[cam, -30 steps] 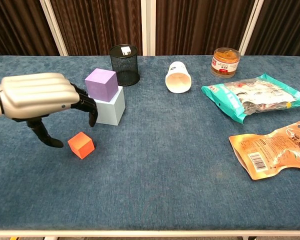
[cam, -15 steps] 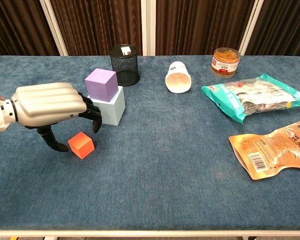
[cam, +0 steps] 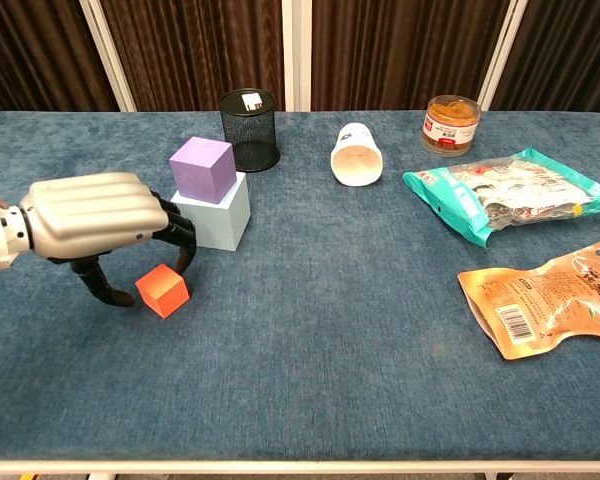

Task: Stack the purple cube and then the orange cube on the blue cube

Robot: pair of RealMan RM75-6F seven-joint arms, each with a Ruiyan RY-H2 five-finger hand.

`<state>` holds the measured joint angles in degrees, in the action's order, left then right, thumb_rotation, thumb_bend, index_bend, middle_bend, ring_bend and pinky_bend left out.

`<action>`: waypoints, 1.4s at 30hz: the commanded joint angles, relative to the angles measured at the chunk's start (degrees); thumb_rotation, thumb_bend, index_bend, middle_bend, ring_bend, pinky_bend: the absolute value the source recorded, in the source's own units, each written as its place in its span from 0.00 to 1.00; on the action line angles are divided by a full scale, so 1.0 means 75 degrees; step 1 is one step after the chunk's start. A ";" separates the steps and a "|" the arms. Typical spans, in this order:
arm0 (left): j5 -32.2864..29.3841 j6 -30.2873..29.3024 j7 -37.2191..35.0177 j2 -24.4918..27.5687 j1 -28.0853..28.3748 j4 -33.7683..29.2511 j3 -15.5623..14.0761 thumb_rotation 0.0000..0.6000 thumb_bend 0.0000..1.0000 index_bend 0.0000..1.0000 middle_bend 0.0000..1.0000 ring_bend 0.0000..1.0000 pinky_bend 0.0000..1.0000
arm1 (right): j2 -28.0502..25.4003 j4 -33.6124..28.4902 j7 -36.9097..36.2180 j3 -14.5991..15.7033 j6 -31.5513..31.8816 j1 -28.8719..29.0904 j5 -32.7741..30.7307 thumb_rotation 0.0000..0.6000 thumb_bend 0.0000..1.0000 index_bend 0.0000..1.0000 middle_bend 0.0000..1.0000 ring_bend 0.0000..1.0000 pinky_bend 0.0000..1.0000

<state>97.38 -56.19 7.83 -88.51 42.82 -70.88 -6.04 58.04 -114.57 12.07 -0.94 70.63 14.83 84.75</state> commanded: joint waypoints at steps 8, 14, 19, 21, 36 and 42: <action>0.0012 -0.0013 -0.0029 -0.0017 -0.0030 0.0051 -0.0036 1.00 0.24 0.55 0.48 0.38 0.45 | -0.0002 0.0011 -0.0021 0.0002 0.0021 -0.0009 -0.0007 1.00 0.29 0.00 0.09 0.00 0.00; -0.0045 -0.0192 -0.0008 0.0347 -0.0103 -0.0323 0.0014 1.00 0.29 0.57 0.48 0.39 0.45 | 0.0002 0.0022 -0.0030 0.0008 0.0027 -0.0012 0.0003 1.00 0.29 0.00 0.09 0.00 0.00; -0.0383 -0.0259 0.0033 0.1245 -0.0234 -0.1075 0.0106 1.00 0.30 0.57 0.49 0.39 0.45 | 0.0006 0.0028 -0.0034 0.0017 0.0007 -0.0003 0.0010 1.00 0.29 0.00 0.09 0.00 0.00; -0.0619 -0.0300 0.0101 0.1727 -0.0323 -0.1407 0.0183 1.00 0.30 0.57 0.49 0.39 0.45 | 0.0009 0.0021 -0.0023 0.0019 -0.0004 0.0003 0.0009 1.00 0.29 0.00 0.09 0.00 0.00; -0.3069 0.0842 0.0754 0.3522 0.0194 -0.2468 0.1570 1.00 0.30 0.57 0.49 0.39 0.45 | 0.0136 0.0076 0.0163 0.0041 0.0026 -0.0005 0.0039 1.00 0.29 0.00 0.09 0.00 0.00; -0.4115 0.1801 0.1306 0.3448 0.0904 -0.2783 0.1920 1.00 0.30 0.57 0.49 0.39 0.45 | 0.0139 0.0084 0.0158 0.0028 -0.0015 0.0021 -0.0004 1.00 0.29 0.00 0.09 0.00 0.00</action>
<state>69.01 -45.09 15.47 -62.44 47.31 -90.77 7.04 59.08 -113.95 13.25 -0.73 70.51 14.99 84.71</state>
